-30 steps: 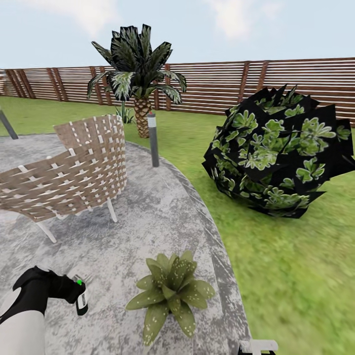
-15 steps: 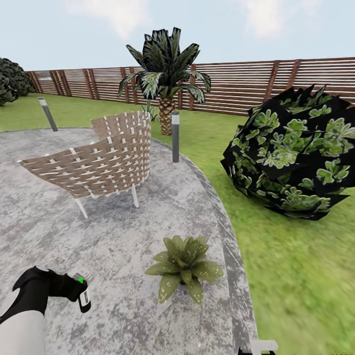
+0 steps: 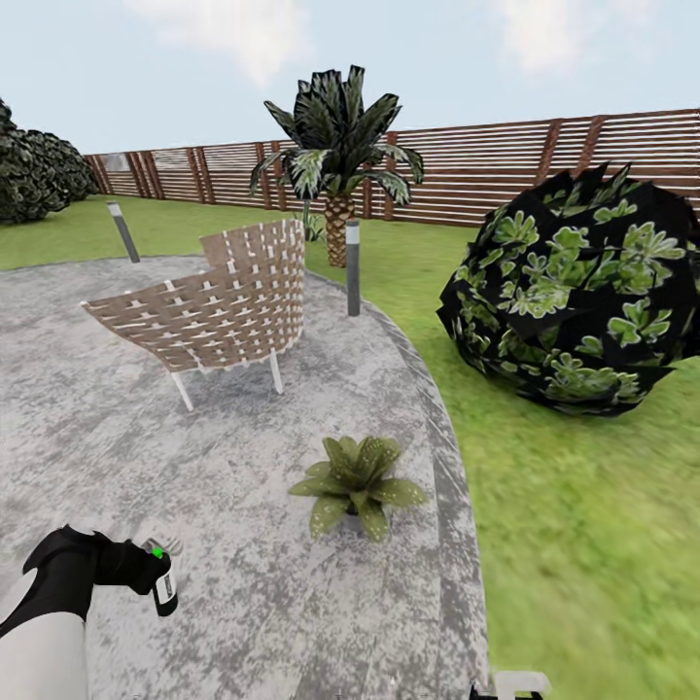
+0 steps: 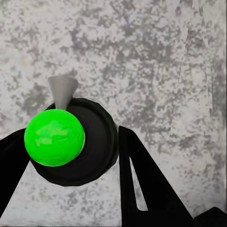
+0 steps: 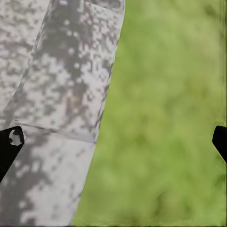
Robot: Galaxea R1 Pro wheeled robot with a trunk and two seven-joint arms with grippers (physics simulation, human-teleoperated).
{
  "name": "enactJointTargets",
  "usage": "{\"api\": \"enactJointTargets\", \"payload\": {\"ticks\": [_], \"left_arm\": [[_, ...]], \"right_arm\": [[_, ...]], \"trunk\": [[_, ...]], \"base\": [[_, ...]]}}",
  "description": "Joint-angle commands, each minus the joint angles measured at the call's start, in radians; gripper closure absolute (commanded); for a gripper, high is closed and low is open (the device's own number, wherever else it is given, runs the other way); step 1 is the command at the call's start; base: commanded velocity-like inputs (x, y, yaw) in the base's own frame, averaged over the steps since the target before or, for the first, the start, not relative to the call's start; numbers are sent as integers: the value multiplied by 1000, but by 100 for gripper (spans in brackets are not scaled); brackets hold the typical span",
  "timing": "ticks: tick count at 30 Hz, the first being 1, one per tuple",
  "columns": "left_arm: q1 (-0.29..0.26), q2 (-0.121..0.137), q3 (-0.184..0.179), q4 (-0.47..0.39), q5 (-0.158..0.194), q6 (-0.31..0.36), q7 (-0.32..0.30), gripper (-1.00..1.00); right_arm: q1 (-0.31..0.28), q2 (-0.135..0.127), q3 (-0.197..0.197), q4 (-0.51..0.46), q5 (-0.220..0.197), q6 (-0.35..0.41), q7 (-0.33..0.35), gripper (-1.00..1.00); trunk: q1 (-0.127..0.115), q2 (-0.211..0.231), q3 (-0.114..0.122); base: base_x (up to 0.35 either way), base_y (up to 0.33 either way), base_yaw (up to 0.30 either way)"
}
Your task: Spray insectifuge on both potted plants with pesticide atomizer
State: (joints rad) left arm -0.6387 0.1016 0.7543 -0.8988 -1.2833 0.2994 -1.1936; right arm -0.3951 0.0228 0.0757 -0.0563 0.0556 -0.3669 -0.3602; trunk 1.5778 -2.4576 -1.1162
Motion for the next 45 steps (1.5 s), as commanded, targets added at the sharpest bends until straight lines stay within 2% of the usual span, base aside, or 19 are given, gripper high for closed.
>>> {"api": "enactJointTargets", "payload": {"ticks": [1,15,24,25,26,27,29,30,31,33,34,35,38,40,42,44,45], "left_arm": [[-1,0,2,-1,-2,10,-6,100],[-1,1,2,0,-2,11,-6,100],[-1,-2,-1,10,-2,9,-4,100],[4,-3,0,30,4,7,33,100],[50,-8,-2,144,78,-36,261,100],[55,-9,-2,180,99,-73,332,100],[61,-5,-1,317,135,-199,496,100],[62,-2,1,405,141,-252,543,100],[63,0,0,446,141,-272,559,100],[63,-2,-7,476,142,-294,570,100],[63,-4,-9,483,141,-303,572,100],[62,-6,-9,486,141,-307,572,100],[50,-16,-19,491,139,-316,558,100],[40,-19,-37,492,137,-318,469,100],[13,-20,-59,492,136,-319,367,100],[-4,-24,-95,492,135,-319,304,100],[-10,-35,-133,492,135,-319,287,100]], "right_arm": [[-1,0,7,1,6,2,-9,-100],[-1,0,7,1,6,2,-9,-100],[-1,0,6,-3,6,2,-10,-100],[-1,1,7,-4,6,2,-10,-100],[-1,2,8,-5,6,2,-8,-100],[-1,2,8,-5,6,2,-8,-100],[-1,1,9,-5,7,3,-7,-100],[-1,0,11,-6,8,3,-5,-100],[-1,-1,13,-8,10,2,-3,-100],[-1,-5,15,-30,18,2,-1,-100],[-2,-14,16,-68,37,3,9,-100],[-1,-21,16,-101,58,3,27,-100],[-2,-44,16,-206,162,5,184,-100],[-3,-65,15,-270,221,6,330,-100],[-4,-79,15,-326,265,7,429,-100],[-5,-88,14,-379,322,7,523,-100],[-6,-91,13,-415,360,8,577,-100]], "trunk": [[-1,0,-1],[-1,0,-1],[-1,0,1],[-1,0,1],[-1,0,1],[-1,0,1],[-1,0,1],[-1,0,1],[-1,0,1],[-1,0,1],[-1,0,1],[-1,0,1],[-1,0,1],[-1,0,1],[-1,0,1],[-1,0,1],[-1,0,1]], "base": [[-337,-114,0],[-338,-80,0],[-317,145,-148],[-64,45,-8],[-9,6,-1],[-6,4,-1],[-2,2,0],[0,0,0],[0,0,0],[0,0,0],[0,0,0],[0,0,0],[0,0,0],[0,0,0],[0,0,0],[0,0,0],[0,0,0]]}}
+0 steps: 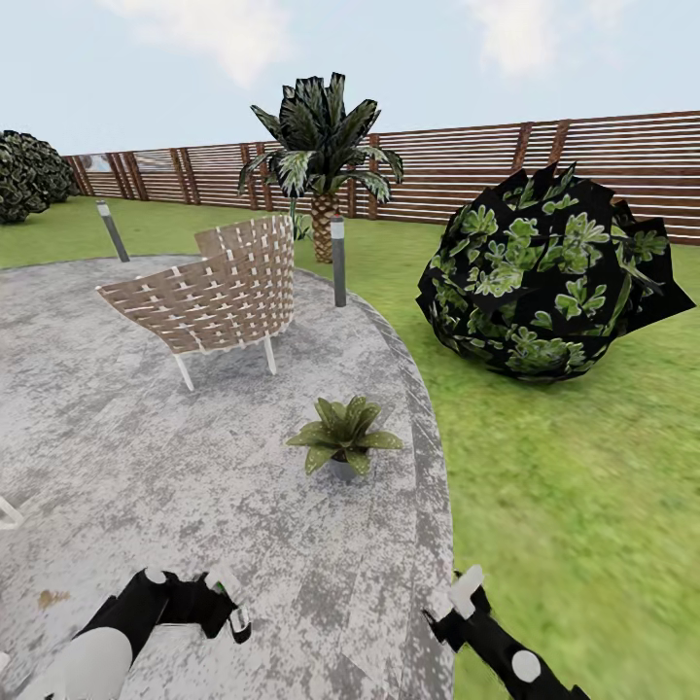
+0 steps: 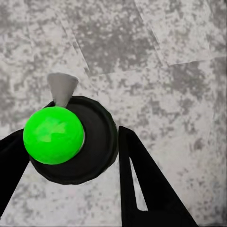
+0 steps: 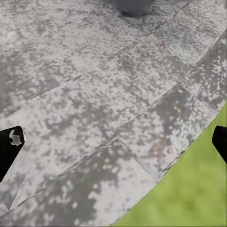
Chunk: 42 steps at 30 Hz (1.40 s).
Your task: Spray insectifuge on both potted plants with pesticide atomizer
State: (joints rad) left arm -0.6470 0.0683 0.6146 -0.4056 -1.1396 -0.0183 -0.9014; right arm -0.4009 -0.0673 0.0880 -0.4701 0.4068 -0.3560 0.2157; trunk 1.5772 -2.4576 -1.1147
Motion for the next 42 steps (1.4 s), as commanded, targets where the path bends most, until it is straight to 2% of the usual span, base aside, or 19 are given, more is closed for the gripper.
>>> {"api": "enactJointTargets", "payload": {"ticks": [1,3,4,5,8,12,13,15,17,19,21,24,27,30,32,36,42], "left_arm": [[-4,-10,-25,-1,-9,-2,-13,100],[-7,-31,-150,-1,-8,-1,-22,100],[-7,-40,-207,-1,-6,0,-26,100],[-8,-50,-286,-1,-3,0,-60,100],[-7,-51,-304,-1,-7,-1,-94,100],[-5,-50,-326,-1,-10,-2,-101,100],[-4,-50,-344,-1,-10,-2,-101,100],[-4,-50,-370,-1,-10,-2,-101,100],[-3,-54,-378,-1,-9,-3,-101,100],[-3,-67,-382,-1,-9,-8,-101,100],[-3,-84,-383,-1,-10,-46,-100,100],[-3,-108,-384,-1,-11,-71,-100,100],[-3,-121,-390,-1,-12,-75,-100,100],[-3,-125,-431,-2,-11,-76,-100,100],[-3,-131,-446,-2,-10,-77,-100,100],[-3,-148,-452,-4,-11,-79,-99,100],[-4,-159,-453,-10,-11,-115,-99,100]], "right_arm": [[-1,-1,1,-26,32,-2,33,-100],[-1,-2,0,-78,81,0,129,-100],[-2,-1,0,-93,92,0,175,-100],[-6,6,0,-124,100,0,273,-100],[-7,10,2,-129,101,-2,303,-100],[-7,36,4,-131,106,-3,334,-100],[-7,42,4,-131,107,-3,346,100],[-7,48,4,-131,108,-3,355,100],[-7,50,5,-130,108,-3,357,100],[-7,51,5,-130,108,-3,359,100],[-7,55,5,-130,107,-3,368,100],[-7,86,12,-132,109,-3,426,100],[-7,107,17,-133,109,-3,438,100],[-8,128,18,-133,109,-3,439,100],[-8,136,18,-133,109,-3,439,100],[-9,149,19,-133,109,-3,439,100],[-9,155,19,-133,109,-3,441,100]], "trunk": [[0,0,-1],[0,0,-1],[0,0,-1],[0,0,-1],[0,0,-1],[0,0,-1],[0,0,-1],[0,0,-1],[0,0,-1],[0,0,-1],[0,0,-1],[0,0,-1],[0,0,-1],[0,0,-1],[0,0,-1],[0,0,-1],[0,0,-1]], "base": [[0,0,0],[0,0,0],[0,0,0],[0,0,0],[0,0,0],[0,0,0],[0,0,0],[0,0,0],[0,0,0],[0,0,0],[0,0,0],[0,0,0],[0,0,0],[0,0,0],[0,0,0],[0,0,0],[0,0,0]]}}
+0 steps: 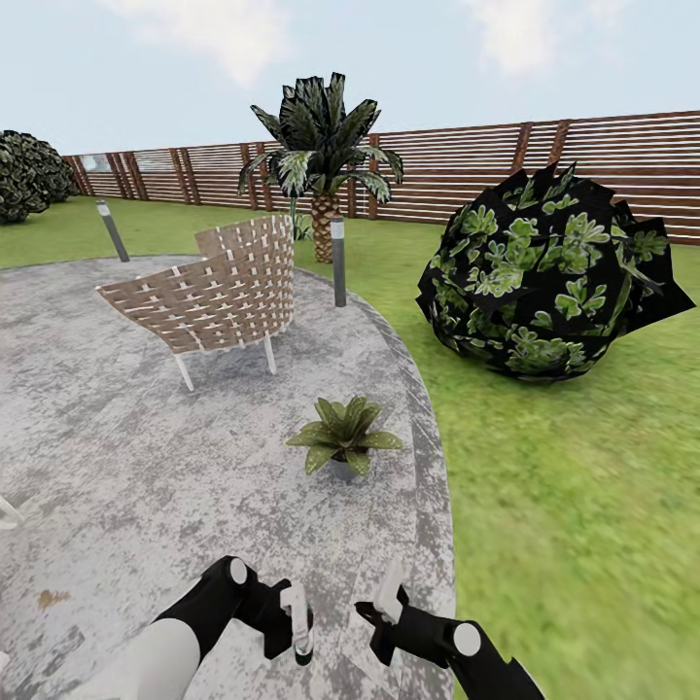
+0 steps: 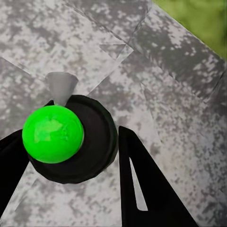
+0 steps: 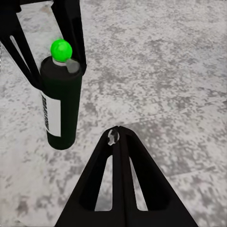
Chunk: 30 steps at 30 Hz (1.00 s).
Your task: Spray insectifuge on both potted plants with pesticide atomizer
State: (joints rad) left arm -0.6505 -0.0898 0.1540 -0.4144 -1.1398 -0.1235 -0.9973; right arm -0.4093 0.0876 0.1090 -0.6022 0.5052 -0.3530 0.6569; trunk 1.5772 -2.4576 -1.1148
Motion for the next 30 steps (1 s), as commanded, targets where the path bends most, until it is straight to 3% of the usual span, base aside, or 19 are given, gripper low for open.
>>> {"api": "enactJointTargets", "payload": {"ticks": [1,11,16,30], "left_arm": [[-1,-3,8,-3,-11,-11,-3,100],[-1,-26,7,-9,-11,-18,-3,100],[-1,-27,0,-8,-11,-68,2,100],[-1,-46,-1,-9,-10,-74,13,100]], "right_arm": [[0,1,-2,-1,10,-6,0,100],[0,4,-2,-1,9,-6,0,100],[0,25,-2,-1,10,-6,0,100],[-1,27,-2,-1,10,-5,0,100]], "trunk": [[0,0,-1],[0,0,-1],[0,0,-1],[0,0,-1]], "base": [[0,0,0],[0,0,0],[0,0,0],[0,0,0]]}}
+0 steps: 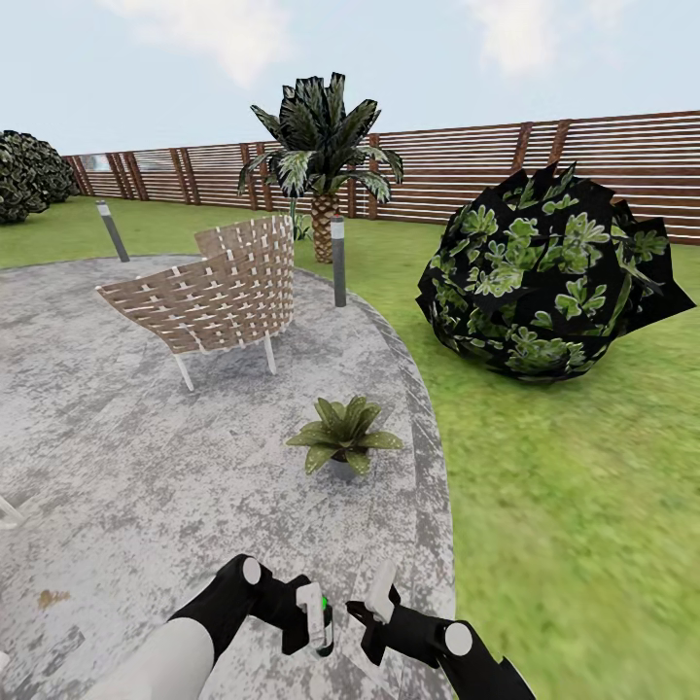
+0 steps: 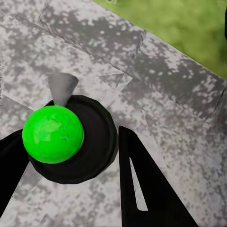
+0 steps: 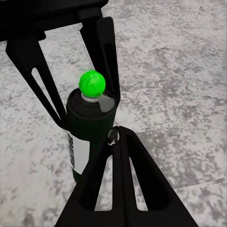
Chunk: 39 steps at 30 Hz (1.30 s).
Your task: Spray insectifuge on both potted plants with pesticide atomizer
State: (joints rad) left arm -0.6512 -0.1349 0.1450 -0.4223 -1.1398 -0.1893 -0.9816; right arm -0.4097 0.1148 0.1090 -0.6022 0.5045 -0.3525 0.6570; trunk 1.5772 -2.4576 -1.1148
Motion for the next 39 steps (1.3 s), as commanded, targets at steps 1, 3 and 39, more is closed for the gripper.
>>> {"api": "enactJointTargets", "payload": {"ticks": [1,3,39], "left_arm": [[0,-1,8,-1,-10,-9,4,100],[5,-1,8,0,-11,-10,28,100],[9,-17,8,14,1,-74,23,100]], "right_arm": [[0,0,-2,-1,10,-6,0,100],[-1,3,-2,-1,11,-6,0,100],[-1,19,-2,0,11,-6,0,100]], "trunk": [[0,0,-1],[0,0,-1],[0,0,-1]], "base": [[0,0,0],[0,0,0],[0,0,0]]}}
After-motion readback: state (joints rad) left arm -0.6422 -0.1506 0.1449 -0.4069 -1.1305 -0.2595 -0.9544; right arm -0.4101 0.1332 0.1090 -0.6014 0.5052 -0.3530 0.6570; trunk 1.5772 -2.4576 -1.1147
